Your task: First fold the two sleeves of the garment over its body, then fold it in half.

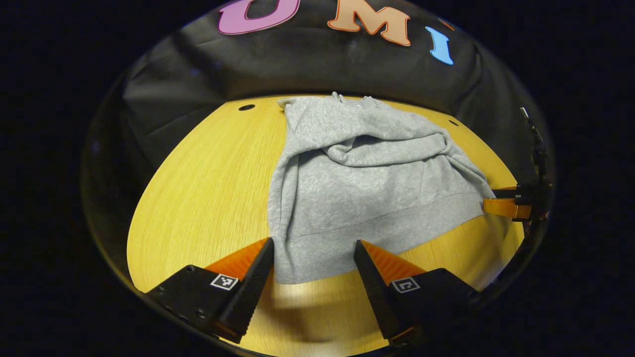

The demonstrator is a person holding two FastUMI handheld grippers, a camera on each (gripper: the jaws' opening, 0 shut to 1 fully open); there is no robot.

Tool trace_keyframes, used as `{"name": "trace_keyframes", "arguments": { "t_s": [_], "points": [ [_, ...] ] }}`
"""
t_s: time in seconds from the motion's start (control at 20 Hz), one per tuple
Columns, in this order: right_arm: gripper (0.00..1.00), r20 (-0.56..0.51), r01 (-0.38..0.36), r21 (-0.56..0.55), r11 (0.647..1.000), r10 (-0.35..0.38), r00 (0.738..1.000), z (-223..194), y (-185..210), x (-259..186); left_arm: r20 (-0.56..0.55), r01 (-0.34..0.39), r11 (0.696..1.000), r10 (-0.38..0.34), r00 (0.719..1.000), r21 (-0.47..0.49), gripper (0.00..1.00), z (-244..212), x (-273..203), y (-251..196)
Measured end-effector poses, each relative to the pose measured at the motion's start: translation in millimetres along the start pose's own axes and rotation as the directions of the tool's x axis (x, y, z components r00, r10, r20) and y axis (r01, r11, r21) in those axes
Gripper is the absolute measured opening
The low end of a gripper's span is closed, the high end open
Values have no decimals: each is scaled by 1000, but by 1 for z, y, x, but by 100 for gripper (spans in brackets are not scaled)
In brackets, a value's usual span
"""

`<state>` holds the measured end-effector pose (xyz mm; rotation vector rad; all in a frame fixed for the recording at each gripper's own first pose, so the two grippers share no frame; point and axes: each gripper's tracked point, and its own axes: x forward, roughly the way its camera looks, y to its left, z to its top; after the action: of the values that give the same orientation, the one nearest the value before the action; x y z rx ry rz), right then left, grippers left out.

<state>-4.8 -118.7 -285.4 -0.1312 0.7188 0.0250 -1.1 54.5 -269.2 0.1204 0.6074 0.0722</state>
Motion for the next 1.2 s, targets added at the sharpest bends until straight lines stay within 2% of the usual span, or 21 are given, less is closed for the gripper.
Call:
{"name": "trace_keyframes", "arguments": {
  "t_s": [0.05,0.1,0.15,0.25,0.35,0.4,0.5,0.65,0.8,0.9,1.2],
  "points": [
    [77,-1,-9,-1,1000,9,1000,0,3,1,-3,1,1000,-1,1000,-2,95,-1,0,-1],
    [71,-7,-20,-1,1000,20,1000,0,7,1,4,7,1000,-7,1000,2,93,2,-1,-2],
    [60,-14,-32,3,999,32,999,-1,10,1,-4,15,1000,-15,1000,7,91,0,-1,-4],
    [40,-27,-62,3,998,62,998,-1,19,-1,2,41,999,-41,999,6,82,2,0,-10],
    [16,-28,-65,1,998,65,998,0,22,2,7,68,998,-68,998,3,43,5,3,-18],
    [14,-30,-60,-8,998,60,998,0,22,2,4,77,997,-77,997,-8,24,6,4,-21],
    [10,-27,-54,-12,998,54,998,2,23,4,-10,75,997,-76,997,-22,6,6,4,-23],
    [7,-28,-57,-2,998,57,998,6,23,-1,-12,59,998,-59,998,-23,0,8,4,-23],
    [5,7,-61,16,998,61,998,24,22,-9,7,76,995,-76,997,-61,0,18,-2,-27],
    [7,37,-68,28,997,67,997,40,22,-15,47,104,986,-99,994,-131,0,38,-10,-31],
    [7,142,-92,56,994,84,986,98,23,-18,162,125,961,-86,983,-248,0,110,-8,-18]
  ]
}}
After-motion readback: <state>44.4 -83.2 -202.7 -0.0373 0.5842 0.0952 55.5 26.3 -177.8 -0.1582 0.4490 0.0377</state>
